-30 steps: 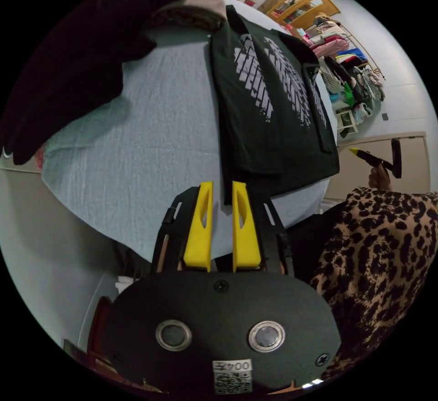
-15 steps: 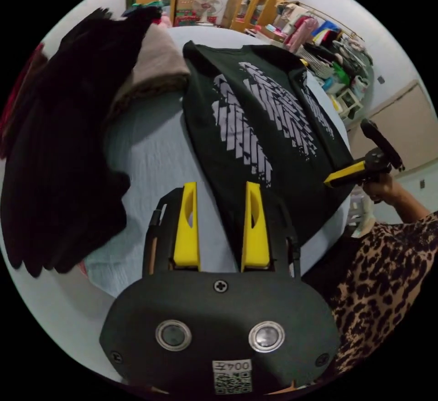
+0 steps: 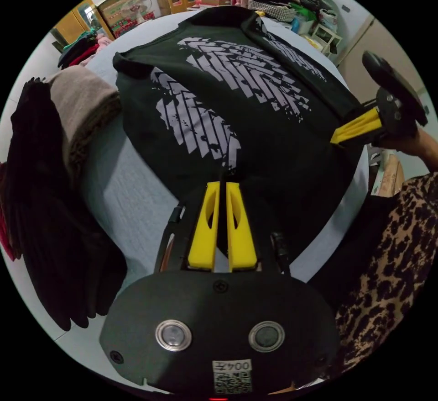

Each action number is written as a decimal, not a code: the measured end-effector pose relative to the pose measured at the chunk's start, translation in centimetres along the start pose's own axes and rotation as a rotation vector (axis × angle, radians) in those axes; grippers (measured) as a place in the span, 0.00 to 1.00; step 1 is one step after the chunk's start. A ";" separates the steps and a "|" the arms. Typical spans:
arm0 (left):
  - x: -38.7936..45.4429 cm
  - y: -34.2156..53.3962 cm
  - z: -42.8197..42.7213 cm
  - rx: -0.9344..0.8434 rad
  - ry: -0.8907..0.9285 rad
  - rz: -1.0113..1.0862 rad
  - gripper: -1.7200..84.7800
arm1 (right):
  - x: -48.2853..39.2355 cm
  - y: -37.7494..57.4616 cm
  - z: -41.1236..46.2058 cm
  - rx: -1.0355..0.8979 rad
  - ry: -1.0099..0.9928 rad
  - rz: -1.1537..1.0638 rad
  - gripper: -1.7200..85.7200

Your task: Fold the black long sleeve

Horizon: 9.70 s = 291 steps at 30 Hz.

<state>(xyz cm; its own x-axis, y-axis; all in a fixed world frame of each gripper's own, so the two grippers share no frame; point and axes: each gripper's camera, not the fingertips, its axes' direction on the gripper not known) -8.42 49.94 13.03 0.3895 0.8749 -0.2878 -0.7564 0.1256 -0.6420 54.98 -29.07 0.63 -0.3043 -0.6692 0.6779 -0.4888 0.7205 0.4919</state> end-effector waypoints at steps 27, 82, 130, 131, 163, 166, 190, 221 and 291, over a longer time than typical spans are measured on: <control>-31.8 0.4 -30.6 0.337 -0.353 -0.516 0.05 | -5.2 -5.6 -3.9 0.017 -0.033 0.032 0.01; 1.2 -1.1 10.9 0.008 0.147 -0.404 0.04 | -1.8 -1.5 -12.4 0.092 -0.132 -0.192 0.01; 16.4 -6.5 16.4 0.243 0.254 -0.639 0.11 | 41.4 12.9 -32.7 0.450 -0.439 -0.070 0.02; 17.7 -8.1 16.6 0.246 0.256 -0.603 0.11 | 44.2 13.4 -33.3 0.477 -0.429 -0.027 0.02; 17.5 -12.6 24.8 0.034 0.247 -0.784 0.04 | 50.5 15.6 -34.6 0.321 -0.140 -0.328 0.01; 17.5 -13.0 24.9 0.029 0.239 -0.783 0.04 | 50.3 16.1 -35.0 0.328 -0.082 -0.365 0.01; 16.8 -14.9 25.4 0.001 0.253 -0.772 0.04 | 69.2 17.3 -41.3 0.343 -0.032 -0.013 0.02; 17.2 -14.1 24.1 0.007 0.264 -0.789 0.04 | 67.2 24.6 -32.8 0.013 0.310 0.009 0.05; 5.1 -7.4 13.2 -0.088 0.054 -0.705 0.04 | 13.1 0.1 -20.7 0.152 0.057 -0.128 0.18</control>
<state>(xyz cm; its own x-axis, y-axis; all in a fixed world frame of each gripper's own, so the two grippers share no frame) -7.82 59.70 25.69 0.7976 0.5744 0.1840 -0.2701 0.6129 -0.7425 67.91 -33.99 20.86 -0.1872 -0.7395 0.6466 -0.6394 0.5914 0.4913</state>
